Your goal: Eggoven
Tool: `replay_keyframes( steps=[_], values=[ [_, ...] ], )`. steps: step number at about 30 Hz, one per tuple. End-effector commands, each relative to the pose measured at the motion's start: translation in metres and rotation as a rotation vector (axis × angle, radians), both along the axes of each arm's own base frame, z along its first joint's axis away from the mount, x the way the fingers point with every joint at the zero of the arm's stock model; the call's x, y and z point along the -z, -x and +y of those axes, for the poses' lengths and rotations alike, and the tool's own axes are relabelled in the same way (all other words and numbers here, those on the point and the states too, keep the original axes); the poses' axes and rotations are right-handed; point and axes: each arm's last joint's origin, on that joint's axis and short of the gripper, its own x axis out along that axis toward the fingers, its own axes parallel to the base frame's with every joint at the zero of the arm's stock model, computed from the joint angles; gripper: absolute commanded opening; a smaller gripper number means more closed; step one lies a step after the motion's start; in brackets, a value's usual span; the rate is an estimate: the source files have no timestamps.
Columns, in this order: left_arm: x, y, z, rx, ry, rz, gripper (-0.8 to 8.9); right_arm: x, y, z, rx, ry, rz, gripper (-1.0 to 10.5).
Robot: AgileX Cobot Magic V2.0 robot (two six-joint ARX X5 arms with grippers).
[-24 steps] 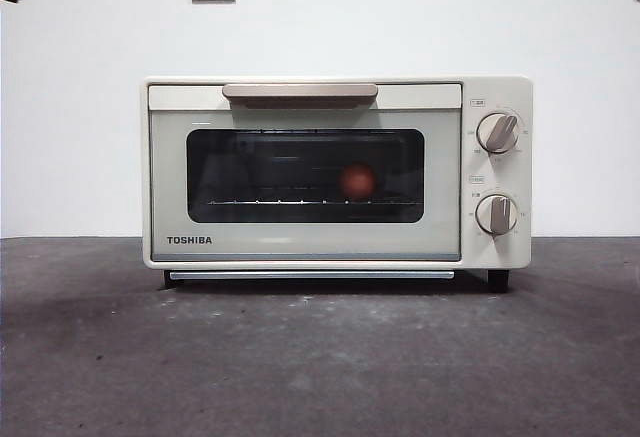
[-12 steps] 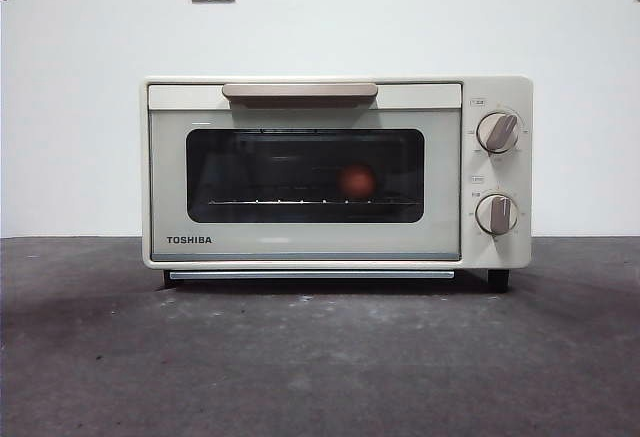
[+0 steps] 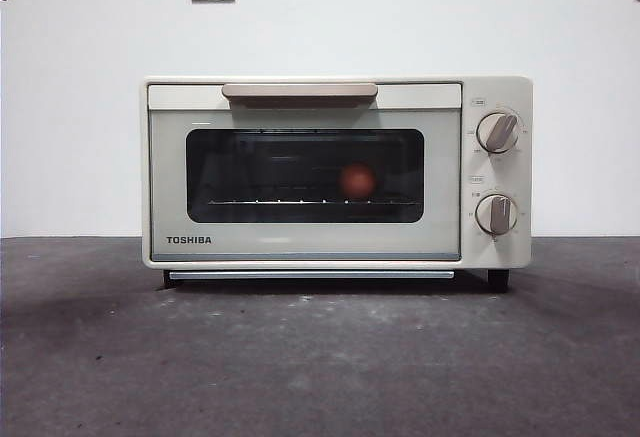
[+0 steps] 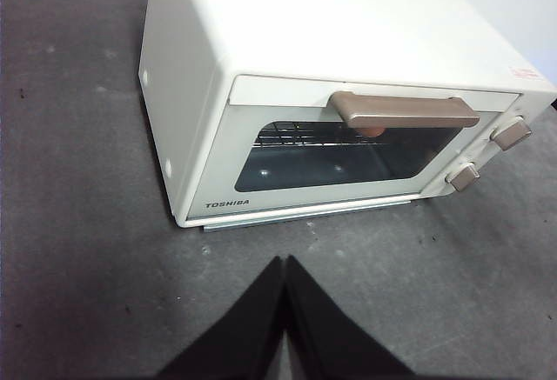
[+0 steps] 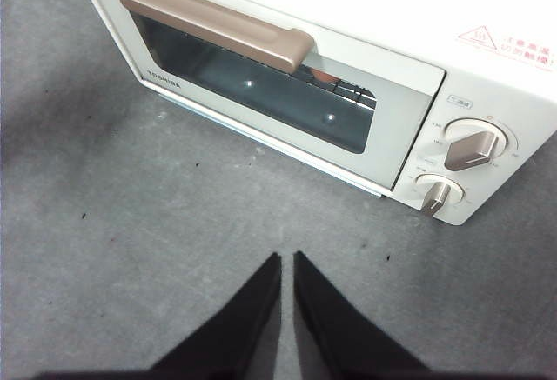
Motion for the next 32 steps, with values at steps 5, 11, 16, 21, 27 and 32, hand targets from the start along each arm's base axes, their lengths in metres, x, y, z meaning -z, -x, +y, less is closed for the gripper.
replay_keyframes(
  steps=[5,11,16,21,27,32],
  values=[
    [-0.006,0.003,0.001,0.042,-0.133,-0.116,0.08,-0.003,0.000,0.002,0.000,-0.014,-0.007,0.1],
    [-0.006,0.017,0.019,-0.188,-0.251,-0.381,0.08,-0.003,0.000,0.002,0.000,-0.015,-0.007,0.1],
    [0.025,0.025,0.031,-0.387,-0.280,-0.536,0.08,-0.003,0.000,0.003,0.000,-0.014,-0.007,0.1],
    [0.073,0.029,0.035,-0.445,-0.271,-0.544,0.08,-0.003,0.000,0.002,0.000,-0.015,-0.007,0.1],
    [0.111,0.032,0.036,-0.450,-0.259,-0.466,0.08,-0.003,0.000,0.002,0.000,-0.015,-0.007,0.1],
    [0.132,0.032,0.036,-0.444,-0.269,-0.413,0.08,-0.003,0.000,0.003,0.000,-0.014,-0.007,0.1]
  ],
)
